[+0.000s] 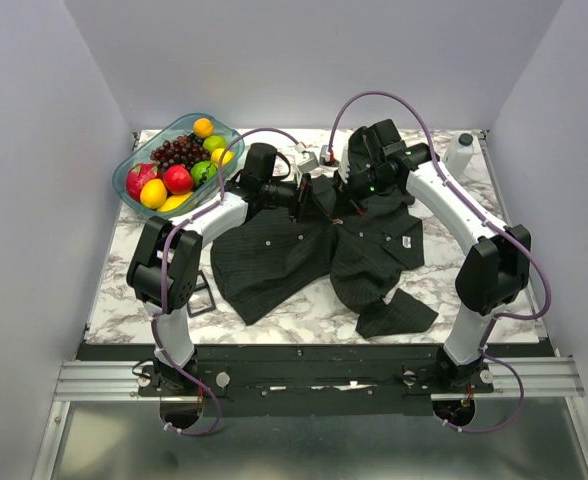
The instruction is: Remove the brooch from the garment
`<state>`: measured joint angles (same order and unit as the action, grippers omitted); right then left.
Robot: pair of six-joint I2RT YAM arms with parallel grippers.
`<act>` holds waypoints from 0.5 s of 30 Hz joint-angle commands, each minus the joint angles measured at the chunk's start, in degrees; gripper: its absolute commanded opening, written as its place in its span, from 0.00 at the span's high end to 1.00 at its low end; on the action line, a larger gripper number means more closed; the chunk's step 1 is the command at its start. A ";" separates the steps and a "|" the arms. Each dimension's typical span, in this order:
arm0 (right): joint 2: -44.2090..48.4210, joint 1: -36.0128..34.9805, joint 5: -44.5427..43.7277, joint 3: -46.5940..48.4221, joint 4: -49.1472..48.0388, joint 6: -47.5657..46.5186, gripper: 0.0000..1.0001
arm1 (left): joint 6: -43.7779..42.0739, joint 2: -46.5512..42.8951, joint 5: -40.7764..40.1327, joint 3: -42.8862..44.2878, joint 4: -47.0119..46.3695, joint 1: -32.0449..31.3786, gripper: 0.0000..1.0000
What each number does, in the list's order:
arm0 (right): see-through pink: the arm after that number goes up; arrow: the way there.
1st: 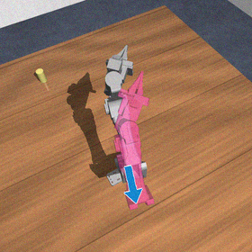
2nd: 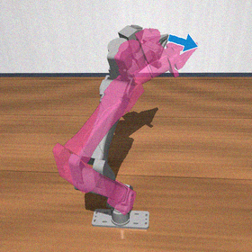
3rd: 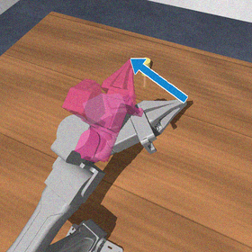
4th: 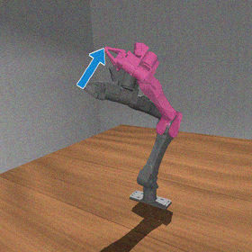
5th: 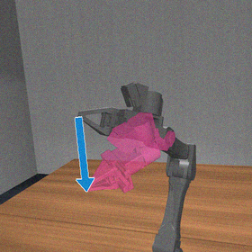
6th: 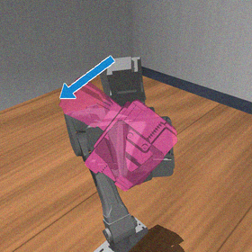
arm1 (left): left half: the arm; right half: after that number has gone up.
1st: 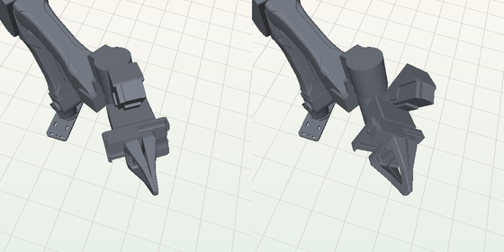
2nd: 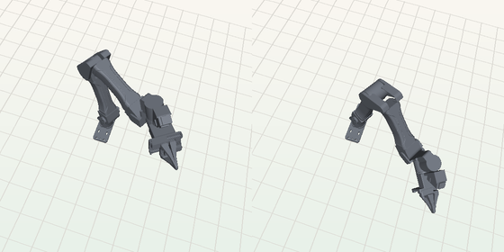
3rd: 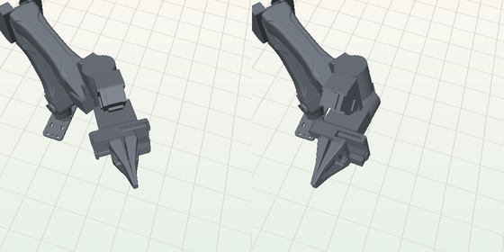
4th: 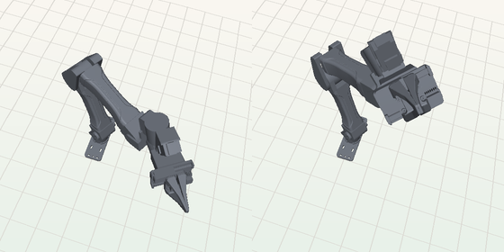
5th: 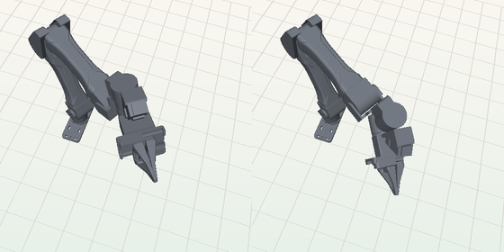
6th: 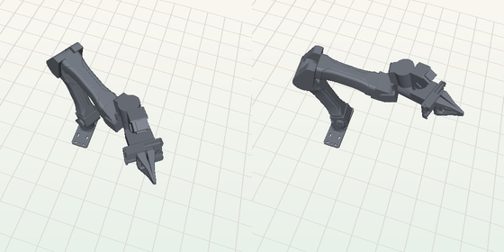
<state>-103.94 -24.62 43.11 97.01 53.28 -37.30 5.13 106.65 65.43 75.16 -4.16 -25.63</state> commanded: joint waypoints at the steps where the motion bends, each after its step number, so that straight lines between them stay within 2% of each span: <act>1: -0.39 0.19 0.39 -0.33 -0.89 0.91 0.99 | 0.68 -0.22 0.49 0.78 -1.81 -0.21 0.71; 3: -0.39 0.19 0.31 -0.51 -0.98 0.91 1.00 | 0.76 -0.13 0.75 0.78 -1.90 -0.21 0.77; 4: -0.39 0.19 0.39 -0.51 -1.07 1.09 1.00 | 0.76 -0.04 1.01 0.87 -1.90 -0.21 0.89; 6: -0.30 0.19 -0.22 -0.51 -1.42 1.70 0.99 | 0.94 0.14 1.19 1.05 -1.90 -0.21 0.98; 8: 0.23 0.19 -2.58 -0.42 -2.38 2.75 0.91 | 1.20 0.05 1.02 0.78 -2.08 -0.21 1.00; 9: 0.66 0.36 -3.64 -0.33 -2.91 3.45 0.81 | 1.29 -0.04 0.84 0.61 -2.34 -0.21 1.00; 10: 1.63 0.45 -4.61 -0.33 -3.35 3.46 0.75 | 1.46 -0.13 0.84 0.52 -2.43 -0.21 1.00; 15: 7.25 2.38 -7.95 -6.12 -9.41 4.87 0.55 | 4.53 -0.57 0.40 -1.24 -6.80 0.31 1.00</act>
<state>-102.61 -23.88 39.22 95.48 49.54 -34.30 6.70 106.65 66.04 75.11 -5.61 -25.58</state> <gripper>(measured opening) 0.391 0.013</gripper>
